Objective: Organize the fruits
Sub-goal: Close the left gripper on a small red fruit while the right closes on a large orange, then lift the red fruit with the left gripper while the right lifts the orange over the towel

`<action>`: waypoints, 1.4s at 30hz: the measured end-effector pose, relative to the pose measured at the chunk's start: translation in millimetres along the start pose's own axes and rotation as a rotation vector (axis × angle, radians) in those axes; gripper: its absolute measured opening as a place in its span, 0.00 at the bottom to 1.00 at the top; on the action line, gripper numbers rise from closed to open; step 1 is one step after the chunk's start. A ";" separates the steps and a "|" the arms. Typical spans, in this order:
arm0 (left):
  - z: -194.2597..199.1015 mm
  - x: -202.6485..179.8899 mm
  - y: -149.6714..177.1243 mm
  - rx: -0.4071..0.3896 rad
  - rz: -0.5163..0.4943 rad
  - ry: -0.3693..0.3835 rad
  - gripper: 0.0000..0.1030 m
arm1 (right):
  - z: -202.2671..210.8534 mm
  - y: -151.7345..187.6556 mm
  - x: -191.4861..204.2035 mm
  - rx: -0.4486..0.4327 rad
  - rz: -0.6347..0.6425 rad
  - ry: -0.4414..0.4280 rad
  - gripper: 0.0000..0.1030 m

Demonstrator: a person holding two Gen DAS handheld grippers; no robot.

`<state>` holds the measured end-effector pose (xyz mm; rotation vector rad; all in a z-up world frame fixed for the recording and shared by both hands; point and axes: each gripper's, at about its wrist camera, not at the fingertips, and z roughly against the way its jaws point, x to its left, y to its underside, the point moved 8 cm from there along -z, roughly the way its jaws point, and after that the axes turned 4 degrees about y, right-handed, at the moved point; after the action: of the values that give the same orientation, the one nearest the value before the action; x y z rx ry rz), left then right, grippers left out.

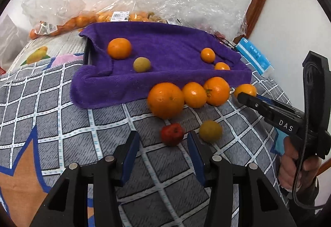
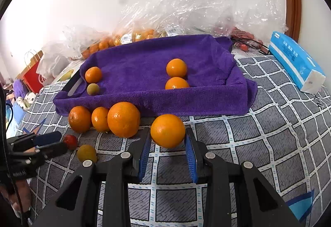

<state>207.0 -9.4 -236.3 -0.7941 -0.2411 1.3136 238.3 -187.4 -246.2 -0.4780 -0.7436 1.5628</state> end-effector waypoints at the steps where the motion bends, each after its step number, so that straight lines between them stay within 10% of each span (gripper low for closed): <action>1: -1.3 -0.3 -0.9 -0.002 0.001 -0.004 0.44 | 0.1 0.1 -0.4 0.000 -0.001 -0.001 0.32; 11: -7.7 -3.8 -5.1 -0.010 0.003 0.014 0.23 | -0.5 0.4 1.0 0.001 0.000 -0.008 0.32; 42: 32.7 24.1 -14.8 -0.189 0.079 -0.107 0.23 | 18.8 -4.4 -9.0 -0.097 -0.076 -0.062 0.32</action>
<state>205.9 24.8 -209.8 -0.9007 -0.4272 1.4245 229.7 -199.5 -231.0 -0.4683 -0.8785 1.4808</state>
